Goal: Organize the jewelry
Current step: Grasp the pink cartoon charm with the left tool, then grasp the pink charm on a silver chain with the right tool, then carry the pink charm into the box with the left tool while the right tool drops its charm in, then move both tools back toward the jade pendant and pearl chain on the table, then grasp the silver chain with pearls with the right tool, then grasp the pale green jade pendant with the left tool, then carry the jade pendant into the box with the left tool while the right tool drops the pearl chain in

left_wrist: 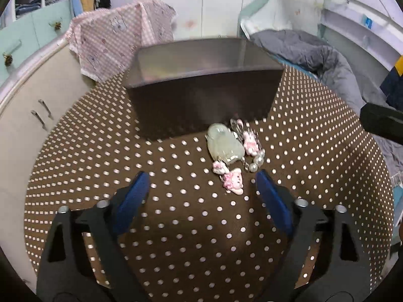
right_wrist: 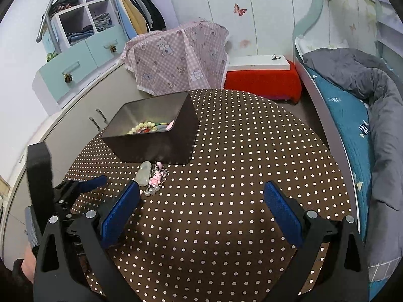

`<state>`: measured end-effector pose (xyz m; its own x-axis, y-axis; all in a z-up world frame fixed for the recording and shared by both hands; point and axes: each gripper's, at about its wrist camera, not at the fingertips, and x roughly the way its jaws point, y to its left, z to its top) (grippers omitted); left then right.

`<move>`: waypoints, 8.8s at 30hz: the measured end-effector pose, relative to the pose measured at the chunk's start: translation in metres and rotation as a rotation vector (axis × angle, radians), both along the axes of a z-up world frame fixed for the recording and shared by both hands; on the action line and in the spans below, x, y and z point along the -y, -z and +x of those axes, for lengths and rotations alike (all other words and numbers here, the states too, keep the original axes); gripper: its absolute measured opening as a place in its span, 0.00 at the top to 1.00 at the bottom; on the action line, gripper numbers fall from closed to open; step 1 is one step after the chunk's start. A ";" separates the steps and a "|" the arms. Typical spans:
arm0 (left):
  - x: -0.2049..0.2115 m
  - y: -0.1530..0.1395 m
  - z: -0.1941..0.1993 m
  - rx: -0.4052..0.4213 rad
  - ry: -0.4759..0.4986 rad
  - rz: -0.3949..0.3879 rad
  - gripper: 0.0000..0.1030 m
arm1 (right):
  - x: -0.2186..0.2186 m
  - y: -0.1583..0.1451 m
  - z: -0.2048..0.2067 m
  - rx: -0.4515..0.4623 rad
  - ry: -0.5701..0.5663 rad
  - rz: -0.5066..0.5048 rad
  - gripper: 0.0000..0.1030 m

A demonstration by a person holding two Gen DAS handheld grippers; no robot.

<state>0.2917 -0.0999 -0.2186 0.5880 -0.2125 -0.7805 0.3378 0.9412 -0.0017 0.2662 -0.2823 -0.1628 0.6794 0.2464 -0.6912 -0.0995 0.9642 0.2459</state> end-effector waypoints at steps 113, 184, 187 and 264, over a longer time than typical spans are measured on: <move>-0.028 -0.147 0.073 0.210 0.107 -0.237 0.80 | -0.053 -0.091 0.105 0.154 -0.276 -0.052 0.90; -0.004 -0.014 0.014 0.064 -0.085 -0.027 0.07 | 0.010 -0.008 -0.016 0.003 0.054 -0.001 0.08; -0.002 -0.007 0.021 0.036 -0.091 -0.033 0.07 | 0.011 -0.003 -0.012 -0.016 0.053 0.001 0.08; -0.078 -0.076 -0.001 0.125 -0.001 -0.167 0.90 | -0.055 -0.095 0.001 0.183 -0.256 -0.129 0.79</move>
<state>0.2903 -0.0217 -0.1425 0.6783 -0.3322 -0.6554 0.3440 0.9317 -0.1162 0.2677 -0.2274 -0.0683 0.7223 0.3437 -0.6001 -0.3738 0.9241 0.0795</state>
